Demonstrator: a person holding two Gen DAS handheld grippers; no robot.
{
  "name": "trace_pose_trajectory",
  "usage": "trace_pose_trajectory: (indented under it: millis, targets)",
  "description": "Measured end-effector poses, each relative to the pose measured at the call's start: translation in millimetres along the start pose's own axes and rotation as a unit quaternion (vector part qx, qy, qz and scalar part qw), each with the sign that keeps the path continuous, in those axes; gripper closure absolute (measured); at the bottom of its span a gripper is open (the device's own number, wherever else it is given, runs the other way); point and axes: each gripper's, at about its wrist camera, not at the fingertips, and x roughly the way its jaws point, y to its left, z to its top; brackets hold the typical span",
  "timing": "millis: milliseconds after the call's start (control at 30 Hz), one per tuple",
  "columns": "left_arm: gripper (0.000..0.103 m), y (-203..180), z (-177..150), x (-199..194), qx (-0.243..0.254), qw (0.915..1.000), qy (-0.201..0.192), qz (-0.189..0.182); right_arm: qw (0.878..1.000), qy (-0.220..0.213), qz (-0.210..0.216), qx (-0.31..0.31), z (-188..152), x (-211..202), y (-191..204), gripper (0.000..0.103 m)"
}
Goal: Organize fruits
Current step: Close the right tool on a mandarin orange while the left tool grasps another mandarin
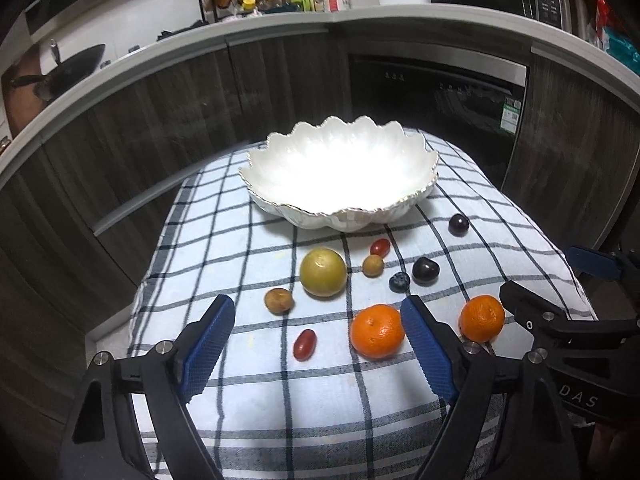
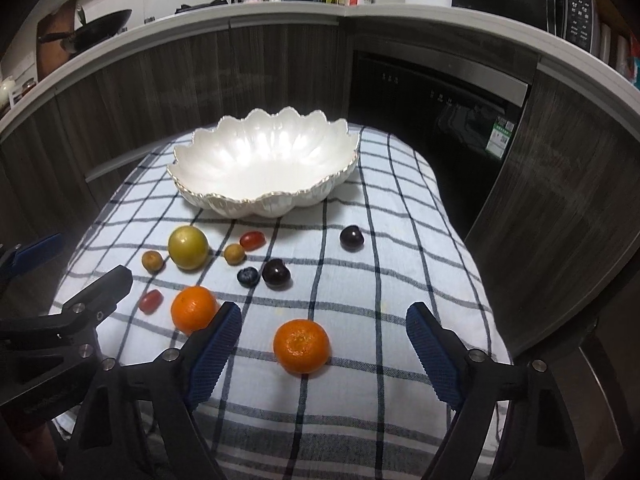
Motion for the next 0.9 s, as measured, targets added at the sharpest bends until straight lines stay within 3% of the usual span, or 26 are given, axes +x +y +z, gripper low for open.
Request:
trace_pose_trajectory:
  millis: [567,900]
  targets:
    - [0.029,-19,-12,54,0.035,0.9933,0.102,-0.043,0.996,0.079,0.013,0.028,-6,46,-10,0.025]
    - [0.036,-33,-18,69,0.064,0.9871,0.134,-0.06,0.993,0.105,0.034,0.029,-7,60,-8,0.033]
